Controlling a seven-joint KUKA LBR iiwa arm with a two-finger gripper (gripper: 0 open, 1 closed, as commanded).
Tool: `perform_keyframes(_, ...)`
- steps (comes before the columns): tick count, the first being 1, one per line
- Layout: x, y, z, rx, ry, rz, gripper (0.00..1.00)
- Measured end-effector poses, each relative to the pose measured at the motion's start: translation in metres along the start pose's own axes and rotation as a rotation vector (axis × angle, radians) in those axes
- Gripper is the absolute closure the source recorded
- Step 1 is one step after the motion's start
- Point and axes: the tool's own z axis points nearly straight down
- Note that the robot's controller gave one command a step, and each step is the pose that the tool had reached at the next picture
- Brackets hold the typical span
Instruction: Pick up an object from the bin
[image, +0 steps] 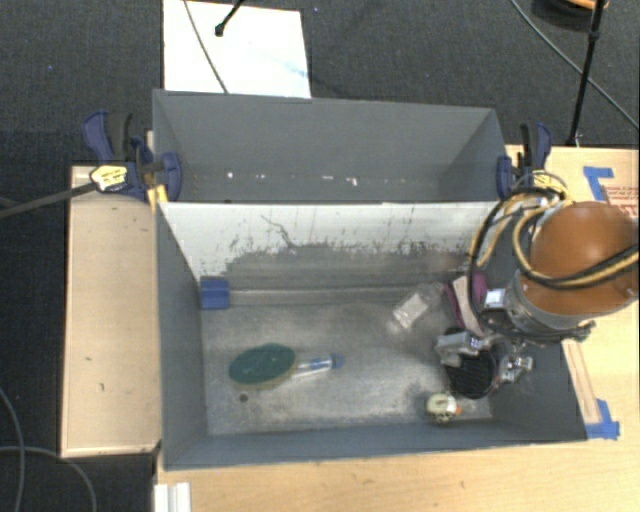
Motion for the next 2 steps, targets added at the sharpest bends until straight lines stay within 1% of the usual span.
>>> perform_keyframes(1, -0.003, -0.001, -0.001, 0.006, -0.007, 0.003, 1.0)
perform_keyframes(2, -0.001, 0.035, -0.164, 0.026, 0.011, 0.033, 1.0)
